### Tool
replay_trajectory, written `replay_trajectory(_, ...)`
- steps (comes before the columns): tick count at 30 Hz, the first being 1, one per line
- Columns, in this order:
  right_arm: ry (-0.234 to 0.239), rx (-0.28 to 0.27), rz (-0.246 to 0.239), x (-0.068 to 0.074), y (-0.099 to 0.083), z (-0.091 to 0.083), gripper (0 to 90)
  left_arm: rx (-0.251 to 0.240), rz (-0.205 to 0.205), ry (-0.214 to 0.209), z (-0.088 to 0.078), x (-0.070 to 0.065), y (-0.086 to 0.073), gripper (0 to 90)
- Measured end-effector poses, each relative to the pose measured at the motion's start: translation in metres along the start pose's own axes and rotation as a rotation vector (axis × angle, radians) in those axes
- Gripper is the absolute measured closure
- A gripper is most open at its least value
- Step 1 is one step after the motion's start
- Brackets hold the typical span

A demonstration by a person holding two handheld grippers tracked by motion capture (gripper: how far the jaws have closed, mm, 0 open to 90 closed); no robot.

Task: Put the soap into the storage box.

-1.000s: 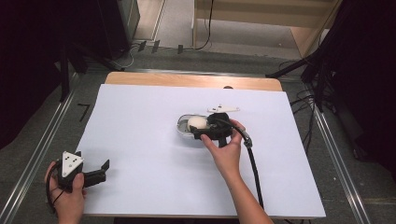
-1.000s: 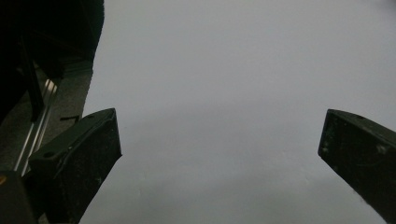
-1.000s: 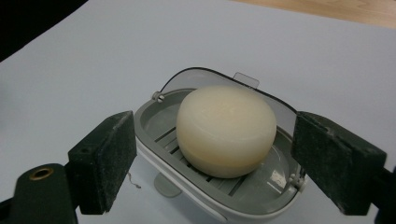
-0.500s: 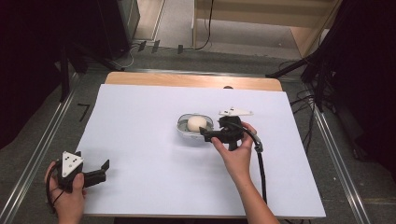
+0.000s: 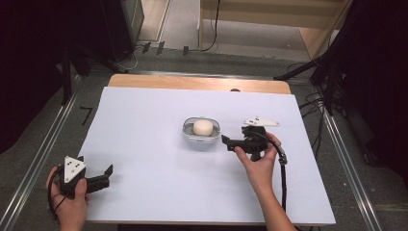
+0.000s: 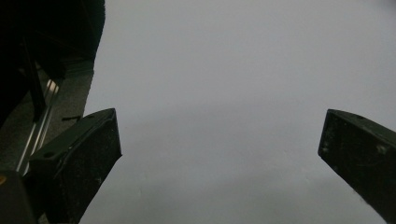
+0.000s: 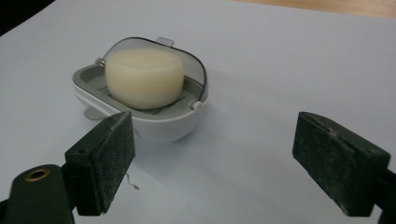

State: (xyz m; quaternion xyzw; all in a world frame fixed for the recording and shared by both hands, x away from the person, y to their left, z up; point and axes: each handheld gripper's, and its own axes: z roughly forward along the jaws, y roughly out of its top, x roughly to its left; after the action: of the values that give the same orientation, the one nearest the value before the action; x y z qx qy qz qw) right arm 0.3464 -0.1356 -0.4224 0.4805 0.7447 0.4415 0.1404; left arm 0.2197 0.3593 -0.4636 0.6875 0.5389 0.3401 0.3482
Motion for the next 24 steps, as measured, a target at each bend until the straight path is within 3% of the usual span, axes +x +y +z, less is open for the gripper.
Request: replay_trajectory(24, -0.066, 0.012, 0.067, -0.049, -0.049, -0.027, 13.6, -0.004, 0.005, 0.004, 0.0, -0.001, 0.0, 0.0)
